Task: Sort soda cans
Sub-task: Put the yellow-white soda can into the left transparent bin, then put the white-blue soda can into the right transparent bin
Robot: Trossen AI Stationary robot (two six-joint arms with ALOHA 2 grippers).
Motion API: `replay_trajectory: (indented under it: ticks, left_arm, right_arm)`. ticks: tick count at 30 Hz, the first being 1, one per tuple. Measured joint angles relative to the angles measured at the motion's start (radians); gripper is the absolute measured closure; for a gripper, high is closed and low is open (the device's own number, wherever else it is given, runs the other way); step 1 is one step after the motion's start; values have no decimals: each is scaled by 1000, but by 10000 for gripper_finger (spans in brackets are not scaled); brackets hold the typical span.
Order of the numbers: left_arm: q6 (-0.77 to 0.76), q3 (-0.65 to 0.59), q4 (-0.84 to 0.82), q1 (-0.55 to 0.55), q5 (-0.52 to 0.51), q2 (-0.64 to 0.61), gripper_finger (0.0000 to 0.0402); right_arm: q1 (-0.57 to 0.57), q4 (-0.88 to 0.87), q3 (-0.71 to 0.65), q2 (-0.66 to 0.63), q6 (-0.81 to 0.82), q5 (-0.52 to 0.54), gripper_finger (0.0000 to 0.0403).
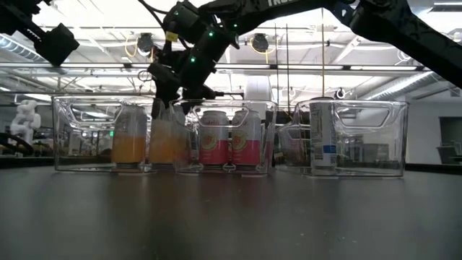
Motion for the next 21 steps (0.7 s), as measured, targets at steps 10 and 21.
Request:
replay_trajectory:
  ticks: [10, 21]
  left_arm:
    - [-1, 0, 8, 0, 0, 0, 18]
    - [-2, 0, 16, 0, 0, 0, 18]
  right_arm:
    - [0, -1, 0, -26, 2, 3, 69]
    - [4, -100, 0, -102, 34, 4, 69]
